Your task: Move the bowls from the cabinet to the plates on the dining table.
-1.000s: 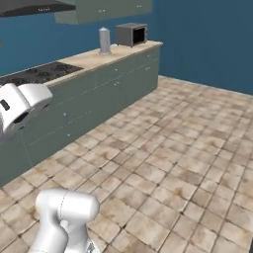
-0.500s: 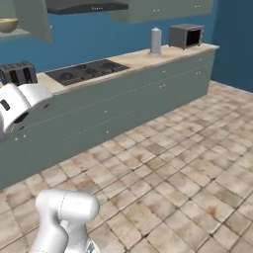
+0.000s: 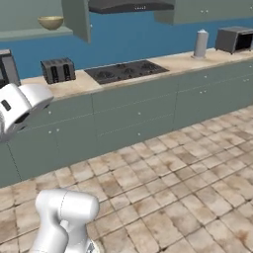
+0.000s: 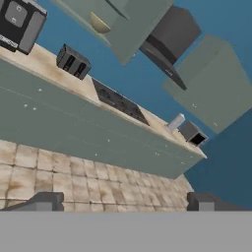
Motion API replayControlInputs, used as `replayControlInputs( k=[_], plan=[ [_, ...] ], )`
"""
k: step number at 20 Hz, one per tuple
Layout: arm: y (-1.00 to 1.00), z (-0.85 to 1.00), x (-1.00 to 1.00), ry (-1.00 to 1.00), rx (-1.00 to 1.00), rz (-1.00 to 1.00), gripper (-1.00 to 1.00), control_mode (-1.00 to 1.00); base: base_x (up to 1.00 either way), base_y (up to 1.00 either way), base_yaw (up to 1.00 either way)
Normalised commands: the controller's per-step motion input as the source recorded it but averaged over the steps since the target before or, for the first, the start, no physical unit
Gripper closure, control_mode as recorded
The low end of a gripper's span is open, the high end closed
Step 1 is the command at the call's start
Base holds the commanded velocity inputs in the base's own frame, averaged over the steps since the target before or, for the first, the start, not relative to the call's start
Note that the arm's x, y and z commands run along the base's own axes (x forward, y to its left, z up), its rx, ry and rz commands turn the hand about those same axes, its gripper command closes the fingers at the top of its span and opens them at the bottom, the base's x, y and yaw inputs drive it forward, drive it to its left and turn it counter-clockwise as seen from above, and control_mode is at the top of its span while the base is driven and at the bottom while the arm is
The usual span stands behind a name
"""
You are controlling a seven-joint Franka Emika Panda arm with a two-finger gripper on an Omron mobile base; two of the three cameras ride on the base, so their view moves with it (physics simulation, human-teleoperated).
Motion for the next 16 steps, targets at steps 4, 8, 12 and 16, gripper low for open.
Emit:
replayControlInputs(
  k=[4, 8, 12, 16],
  plan=[
    [0.0, 0.0, 0.0, 0.0, 0.0, 0.0, -1.0, 1.0, 0.62, 0.01, 0.25],
    [0.0, 0.0, 0.0, 0.0, 0.0, 0.0, -1.0, 1.0, 0.74, 0.0, 0.24],
    [0.0, 0.0, 0.0, 0.0, 0.0, 0.0, -1.0, 1.0, 0.71, 0.0, 0.26],
    [0.0, 0.0, 0.0, 0.0, 0.0, 0.0, -1.0, 1.0, 0.63, 0.0, 0.28]
  ],
)
